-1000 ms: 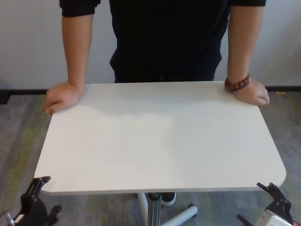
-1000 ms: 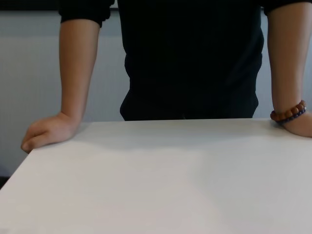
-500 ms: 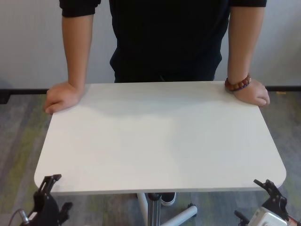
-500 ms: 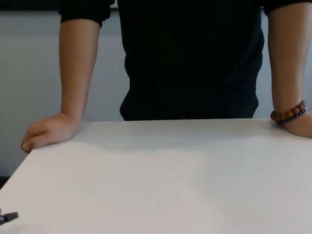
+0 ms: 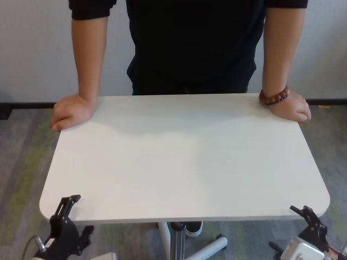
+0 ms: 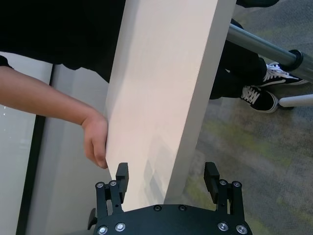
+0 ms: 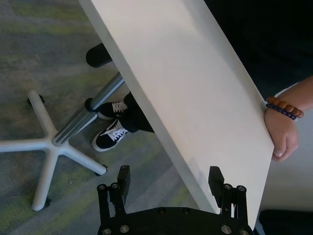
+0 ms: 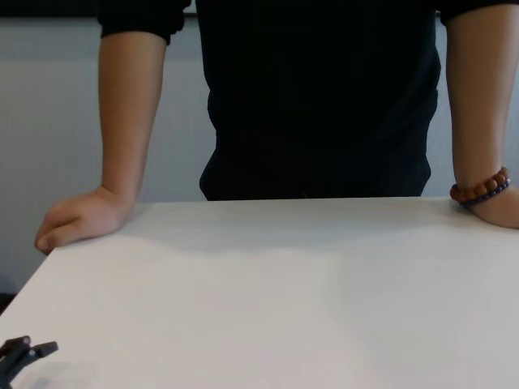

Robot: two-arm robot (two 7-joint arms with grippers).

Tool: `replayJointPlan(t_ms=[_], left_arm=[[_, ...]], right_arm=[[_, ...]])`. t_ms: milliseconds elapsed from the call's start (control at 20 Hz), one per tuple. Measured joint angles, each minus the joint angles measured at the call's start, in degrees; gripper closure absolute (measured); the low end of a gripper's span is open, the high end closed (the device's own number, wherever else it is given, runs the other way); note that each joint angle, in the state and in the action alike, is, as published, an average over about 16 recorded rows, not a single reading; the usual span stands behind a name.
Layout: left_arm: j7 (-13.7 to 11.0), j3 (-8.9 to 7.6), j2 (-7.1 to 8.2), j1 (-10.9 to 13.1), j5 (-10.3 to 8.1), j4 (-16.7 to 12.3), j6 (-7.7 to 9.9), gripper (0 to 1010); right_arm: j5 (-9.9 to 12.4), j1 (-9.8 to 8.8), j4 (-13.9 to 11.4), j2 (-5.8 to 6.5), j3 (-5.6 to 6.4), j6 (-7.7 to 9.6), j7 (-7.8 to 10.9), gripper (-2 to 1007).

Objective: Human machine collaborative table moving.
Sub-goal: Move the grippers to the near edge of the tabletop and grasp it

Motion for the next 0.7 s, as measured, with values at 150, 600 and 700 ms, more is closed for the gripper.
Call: replayJointPlan(t_ms=[150,600,700], left_arm=[[0.0,-0.01,-0.93,-0.5,0.4,0.8,-0.4,9],[0.0,-0.74,-2.63,-0.8,1.18,2.1,-1.22,9],[0.3,-1.0,-2.98,-0.7,1.36,2.2,-1.4,9]], right_arm=[[-1.8,0.68,0.7,-0.54,-0.38,0.17,-0.22,0],[-8.2,2.81,2.7,-2.16,-1.61,0.25,-1.84,0],[-9.4,3.22,3.1,-2.57,-1.77,0.23,-2.19,0]])
